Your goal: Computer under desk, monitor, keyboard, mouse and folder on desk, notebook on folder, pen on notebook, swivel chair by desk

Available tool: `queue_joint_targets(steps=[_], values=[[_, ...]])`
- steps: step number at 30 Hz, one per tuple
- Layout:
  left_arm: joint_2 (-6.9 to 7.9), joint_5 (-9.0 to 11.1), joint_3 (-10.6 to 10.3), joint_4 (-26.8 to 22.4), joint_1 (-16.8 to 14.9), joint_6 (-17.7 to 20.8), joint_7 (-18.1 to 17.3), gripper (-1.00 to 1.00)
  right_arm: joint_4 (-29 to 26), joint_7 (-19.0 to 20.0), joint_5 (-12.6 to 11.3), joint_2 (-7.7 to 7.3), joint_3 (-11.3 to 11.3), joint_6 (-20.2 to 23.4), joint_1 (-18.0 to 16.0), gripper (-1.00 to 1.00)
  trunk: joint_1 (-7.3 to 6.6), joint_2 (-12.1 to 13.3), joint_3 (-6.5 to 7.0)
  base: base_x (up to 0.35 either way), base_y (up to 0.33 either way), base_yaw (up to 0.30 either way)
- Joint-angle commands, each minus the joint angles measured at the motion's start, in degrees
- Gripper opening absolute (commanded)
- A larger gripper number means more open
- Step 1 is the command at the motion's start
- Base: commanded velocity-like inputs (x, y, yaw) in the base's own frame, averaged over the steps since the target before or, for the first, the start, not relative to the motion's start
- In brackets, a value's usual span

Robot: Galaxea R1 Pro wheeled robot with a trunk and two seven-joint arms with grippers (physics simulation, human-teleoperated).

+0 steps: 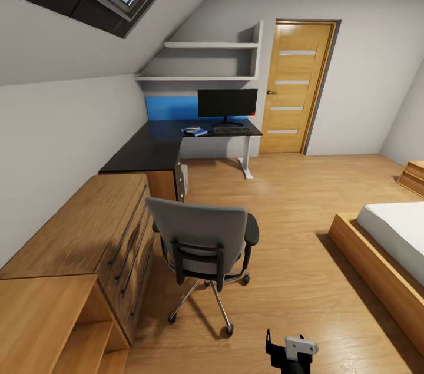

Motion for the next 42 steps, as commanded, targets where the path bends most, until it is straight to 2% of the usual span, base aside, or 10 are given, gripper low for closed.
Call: queue_joint_targets(steps=[1, 42], values=[[-0.08, 0.3, -0.4, 0.0, -0.1, -0.1, 0.5, 1.0, 0.1, -0.1, -0.5, 0.01, 0.5, -0.2, -0.1, 1.0, 0.23, -0.5, -0.25, 0.0, 0.0, 0.0], [-0.54, 0.4, -0.5, -0.1, -0.1, 1.0, 0.6, 1.0, 0.2, 0.9, -0.4, -0.27, 0.6, 0.8, -0.1, 1.0, 9.23, -16.9, -7.61, 0.0, 0.0, 0.0]])
